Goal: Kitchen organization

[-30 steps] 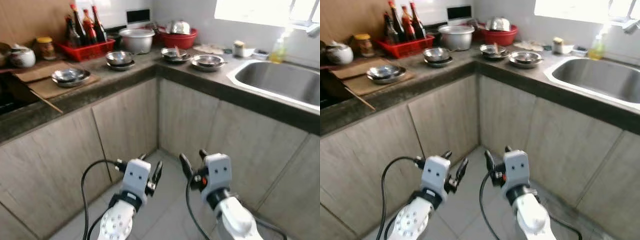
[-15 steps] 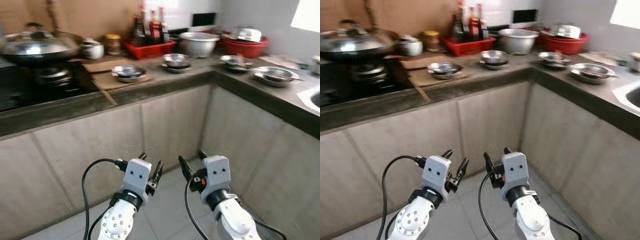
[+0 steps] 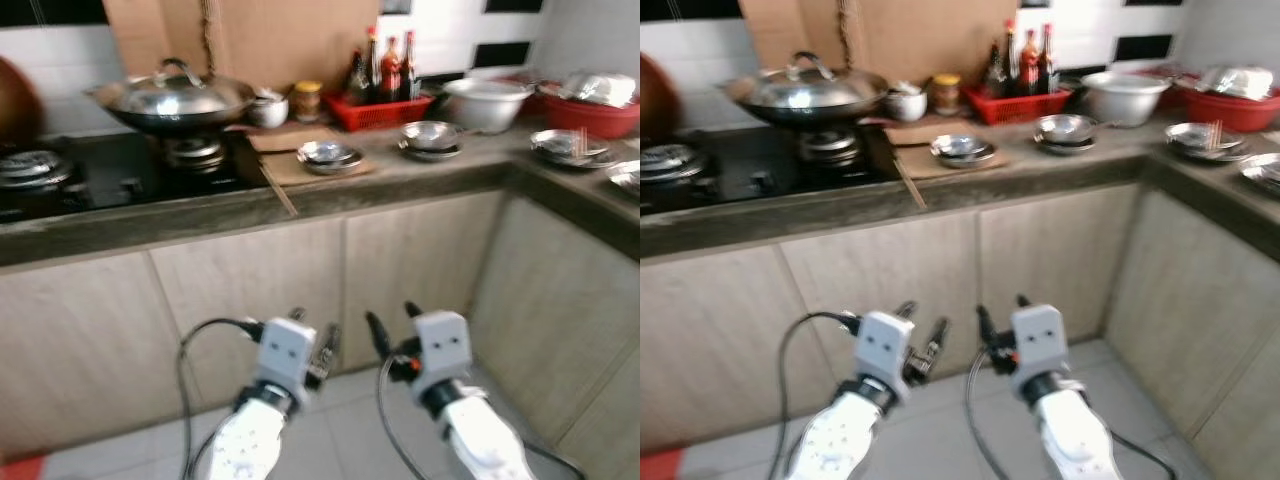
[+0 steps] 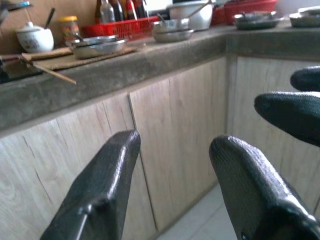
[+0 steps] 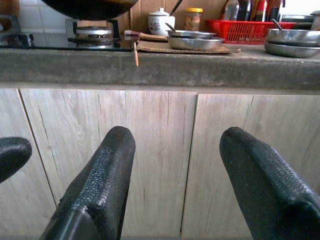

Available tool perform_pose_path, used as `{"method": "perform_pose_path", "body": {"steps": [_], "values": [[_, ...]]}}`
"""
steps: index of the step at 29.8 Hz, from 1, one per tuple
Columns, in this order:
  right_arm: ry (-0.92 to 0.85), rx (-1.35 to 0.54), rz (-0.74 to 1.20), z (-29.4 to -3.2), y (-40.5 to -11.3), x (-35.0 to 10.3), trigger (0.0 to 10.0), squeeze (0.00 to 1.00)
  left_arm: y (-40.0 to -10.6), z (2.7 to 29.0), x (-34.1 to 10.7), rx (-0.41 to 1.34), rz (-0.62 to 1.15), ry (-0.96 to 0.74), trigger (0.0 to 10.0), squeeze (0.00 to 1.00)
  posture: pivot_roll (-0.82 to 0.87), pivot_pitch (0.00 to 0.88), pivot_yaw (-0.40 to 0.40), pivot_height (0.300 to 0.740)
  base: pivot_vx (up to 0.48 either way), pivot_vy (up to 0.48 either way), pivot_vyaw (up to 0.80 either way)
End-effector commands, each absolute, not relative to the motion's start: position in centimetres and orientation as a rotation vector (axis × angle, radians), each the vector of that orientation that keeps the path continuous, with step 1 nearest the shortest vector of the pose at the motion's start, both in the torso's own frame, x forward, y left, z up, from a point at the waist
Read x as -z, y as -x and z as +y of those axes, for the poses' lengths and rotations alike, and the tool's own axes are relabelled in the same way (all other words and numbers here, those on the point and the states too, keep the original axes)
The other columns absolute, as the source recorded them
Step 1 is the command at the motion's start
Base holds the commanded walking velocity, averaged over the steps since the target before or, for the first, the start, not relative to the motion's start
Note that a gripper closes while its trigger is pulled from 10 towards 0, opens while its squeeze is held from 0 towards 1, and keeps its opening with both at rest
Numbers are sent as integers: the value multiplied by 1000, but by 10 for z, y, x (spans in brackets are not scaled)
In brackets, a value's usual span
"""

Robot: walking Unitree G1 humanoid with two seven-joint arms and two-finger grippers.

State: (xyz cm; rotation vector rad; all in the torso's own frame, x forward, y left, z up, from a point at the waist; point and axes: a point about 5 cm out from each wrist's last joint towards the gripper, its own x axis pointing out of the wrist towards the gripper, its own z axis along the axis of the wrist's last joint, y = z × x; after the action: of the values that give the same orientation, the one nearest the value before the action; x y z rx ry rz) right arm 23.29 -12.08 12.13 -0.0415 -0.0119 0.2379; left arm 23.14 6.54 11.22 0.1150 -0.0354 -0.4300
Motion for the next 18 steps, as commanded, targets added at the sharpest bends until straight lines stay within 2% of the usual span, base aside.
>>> {"method": "perform_pose_path", "body": {"steps": [1, 11, 17, 18], "values": [[23, -247, -24, -116, -235, -125, 10000, 0, -233, 72, -114, 407, -39, -134, 10000, 0, -7, 0, -32, 740, 270, 0, 0], [24, -258, -46, -115, -235, -128, 10000, 0, -233, 74, -113, 403, -35, -134, 10000, 0, -5, 0, -35, 740, 284, 0, 0], [28, -255, -48, -114, -235, -128, 10000, 0, -232, 77, -111, 398, -28, -140, 10000, 0, -5, 0, -34, 740, 286, 0, 800], [20, -250, -43, -115, -237, -128, 10000, 0, -232, 77, -111, 399, -27, -141, 10000, 0, -5, 0, -34, 740, 289, 0, 0]]}}
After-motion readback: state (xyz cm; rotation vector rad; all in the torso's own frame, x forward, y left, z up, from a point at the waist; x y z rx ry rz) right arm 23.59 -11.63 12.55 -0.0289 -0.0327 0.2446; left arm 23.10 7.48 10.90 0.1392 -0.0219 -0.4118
